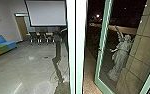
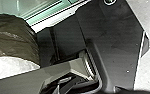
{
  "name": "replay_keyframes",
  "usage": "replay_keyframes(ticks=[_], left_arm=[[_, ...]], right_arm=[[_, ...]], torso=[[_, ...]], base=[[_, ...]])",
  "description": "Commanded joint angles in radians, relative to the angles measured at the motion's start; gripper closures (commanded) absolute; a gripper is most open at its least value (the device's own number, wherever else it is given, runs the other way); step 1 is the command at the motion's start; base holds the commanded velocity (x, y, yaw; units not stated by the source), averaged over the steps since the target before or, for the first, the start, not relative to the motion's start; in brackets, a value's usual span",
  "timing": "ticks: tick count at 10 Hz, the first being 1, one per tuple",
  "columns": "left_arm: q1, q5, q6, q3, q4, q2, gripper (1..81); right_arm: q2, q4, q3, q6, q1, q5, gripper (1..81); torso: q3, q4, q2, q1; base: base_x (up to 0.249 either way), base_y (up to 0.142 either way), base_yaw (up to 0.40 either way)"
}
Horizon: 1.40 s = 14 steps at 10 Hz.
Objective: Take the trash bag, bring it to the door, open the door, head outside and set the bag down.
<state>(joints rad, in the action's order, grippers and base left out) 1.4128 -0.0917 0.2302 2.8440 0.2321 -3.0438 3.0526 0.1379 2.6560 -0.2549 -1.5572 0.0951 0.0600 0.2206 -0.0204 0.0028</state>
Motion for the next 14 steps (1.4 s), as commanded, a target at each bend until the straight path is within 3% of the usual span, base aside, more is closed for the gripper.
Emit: replay_keyframes(ticks=[1, 7, 14], left_arm=[[-0.076, -0.049, 0.000, 0.006, -0.002, 0.003, 81.1], [-0.079, -0.049, 0.000, 0.006, -0.004, 0.003, 81.1], [-0.079, -0.049, 0.001, 0.005, -0.005, 0.000, 81.1]], right_arm=[[0.008, 0.014, -0.005, 0.002, 0.055, -0.043, 1.0], [0.013, 0.012, -0.004, 0.002, 0.053, -0.043, 1.0], [0.014, 0.012, -0.002, 0.002, 0.051, -0.041, 1.0]], torso=[[0.000, 0.000, 0.000, 0.000], [0.000, 0.000, 0.000, 0.000], [0.000, 0.000, 0.000, 0.000]], base=[[0.000, 0.000, 0.000], [0.000, 0.000, 0.000], [0.000, -0.089, 0.000]])
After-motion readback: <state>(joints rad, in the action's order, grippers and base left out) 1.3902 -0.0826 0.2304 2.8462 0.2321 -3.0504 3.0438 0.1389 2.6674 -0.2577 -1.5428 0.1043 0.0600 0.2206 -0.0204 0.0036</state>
